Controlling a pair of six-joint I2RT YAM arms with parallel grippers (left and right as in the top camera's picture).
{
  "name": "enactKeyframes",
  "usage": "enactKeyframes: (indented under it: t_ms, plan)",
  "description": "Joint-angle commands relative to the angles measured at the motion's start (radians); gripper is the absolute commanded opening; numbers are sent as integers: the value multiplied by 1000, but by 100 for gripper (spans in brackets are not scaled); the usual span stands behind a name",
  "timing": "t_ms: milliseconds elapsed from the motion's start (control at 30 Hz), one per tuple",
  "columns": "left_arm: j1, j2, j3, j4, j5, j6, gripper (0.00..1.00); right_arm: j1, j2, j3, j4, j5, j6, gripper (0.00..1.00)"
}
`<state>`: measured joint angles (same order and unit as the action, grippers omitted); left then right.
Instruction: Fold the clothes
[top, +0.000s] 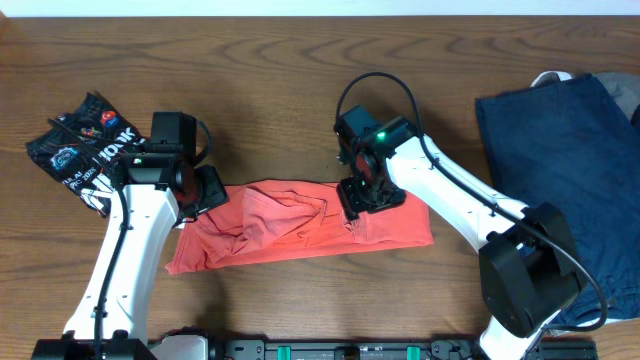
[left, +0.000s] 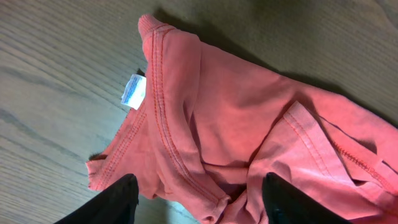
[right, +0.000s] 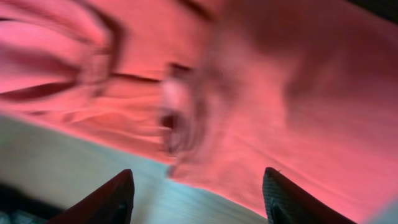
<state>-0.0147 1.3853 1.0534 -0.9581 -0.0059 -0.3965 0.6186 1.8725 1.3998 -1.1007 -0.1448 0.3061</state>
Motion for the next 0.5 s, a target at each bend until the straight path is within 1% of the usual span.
enactKeyframes:
  t_ms: [0, 167, 233, 300, 467]
  plan:
    - [4, -12, -3, -2, -2, -9, 68, -14, -20, 10, -7, 125, 63, 67]
    - [4, -7, -3, -3, -10, -4, 68, -2, -20, 10, -6, 77, 56, 67]
    - [5, -2, -3, -3, -28, -5, 69, 11, -20, 6, -3, 87, 56, 65]
    - [7, 6, -3, -3, -32, -4, 74, 21, -20, 2, -4, 113, 58, 62]
    - [10, 55, -4, -35, -32, 37, 80, 12, -20, -1, -48, 258, 165, 64]
